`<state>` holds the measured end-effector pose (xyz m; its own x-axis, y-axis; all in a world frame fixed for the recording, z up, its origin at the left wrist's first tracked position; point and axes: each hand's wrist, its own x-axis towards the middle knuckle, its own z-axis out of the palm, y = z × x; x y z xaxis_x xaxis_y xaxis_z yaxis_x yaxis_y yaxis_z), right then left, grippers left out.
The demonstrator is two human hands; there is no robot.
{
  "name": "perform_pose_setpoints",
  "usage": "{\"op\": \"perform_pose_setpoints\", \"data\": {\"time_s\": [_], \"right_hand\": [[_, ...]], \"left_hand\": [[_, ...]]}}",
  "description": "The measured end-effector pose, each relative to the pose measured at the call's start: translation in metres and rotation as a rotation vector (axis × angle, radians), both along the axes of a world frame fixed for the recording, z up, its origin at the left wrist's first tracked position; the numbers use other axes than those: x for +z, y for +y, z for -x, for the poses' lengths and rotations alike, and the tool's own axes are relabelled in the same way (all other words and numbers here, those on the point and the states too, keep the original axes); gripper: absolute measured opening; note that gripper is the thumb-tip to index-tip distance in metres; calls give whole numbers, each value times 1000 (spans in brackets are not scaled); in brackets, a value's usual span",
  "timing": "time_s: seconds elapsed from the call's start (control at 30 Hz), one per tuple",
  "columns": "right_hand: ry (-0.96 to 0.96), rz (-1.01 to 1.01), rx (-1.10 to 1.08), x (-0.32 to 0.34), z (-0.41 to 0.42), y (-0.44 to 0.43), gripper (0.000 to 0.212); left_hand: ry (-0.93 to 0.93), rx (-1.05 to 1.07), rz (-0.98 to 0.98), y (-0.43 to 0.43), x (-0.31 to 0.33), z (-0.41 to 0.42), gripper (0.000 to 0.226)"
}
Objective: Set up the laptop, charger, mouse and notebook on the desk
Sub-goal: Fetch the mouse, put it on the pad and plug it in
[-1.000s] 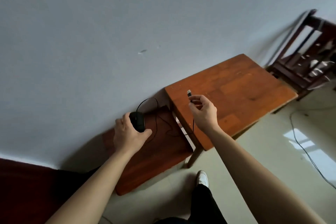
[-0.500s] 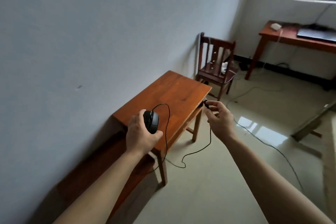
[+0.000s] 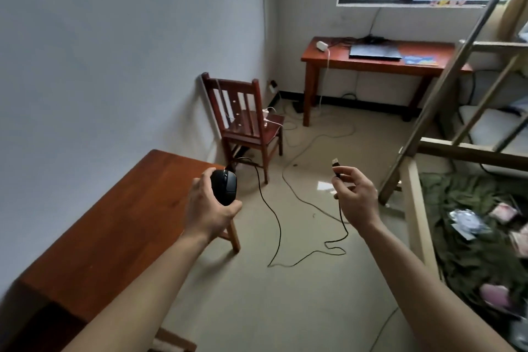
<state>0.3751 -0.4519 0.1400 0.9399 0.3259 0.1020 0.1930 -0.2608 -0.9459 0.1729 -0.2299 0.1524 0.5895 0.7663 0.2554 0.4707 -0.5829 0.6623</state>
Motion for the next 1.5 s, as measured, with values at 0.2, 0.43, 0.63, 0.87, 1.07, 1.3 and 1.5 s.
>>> {"op": "perform_pose_setpoints", "data": {"time_s": [0.2, 0.43, 0.63, 0.87, 1.07, 1.3, 1.5], "right_hand": [[19, 0, -56, -24, -101, 37, 18], [38, 29, -138, -33, -227, 116, 19], [34, -1, -215, -13, -346, 152, 18], [23, -48, -313, -27, -504, 155, 15], [51, -151, -380, -35, -695, 161, 37], [43, -244, -433, 7, -901, 166, 9], [-120, -216, -472, 30, -1050, 172, 15]], "left_hand": [[9, -46, 8, 35, -21, -108, 87], [32, -152, 7, 138, -31, -271, 88], [10, -276, -4, 195, -3, -420, 86], [4, -407, -41, 211, -11, -609, 86], [30, -419, -102, 209, -7, -801, 87], [-40, -379, -126, 213, 37, -990, 87], [-70, -406, -84, 220, 33, -1139, 87]]}}
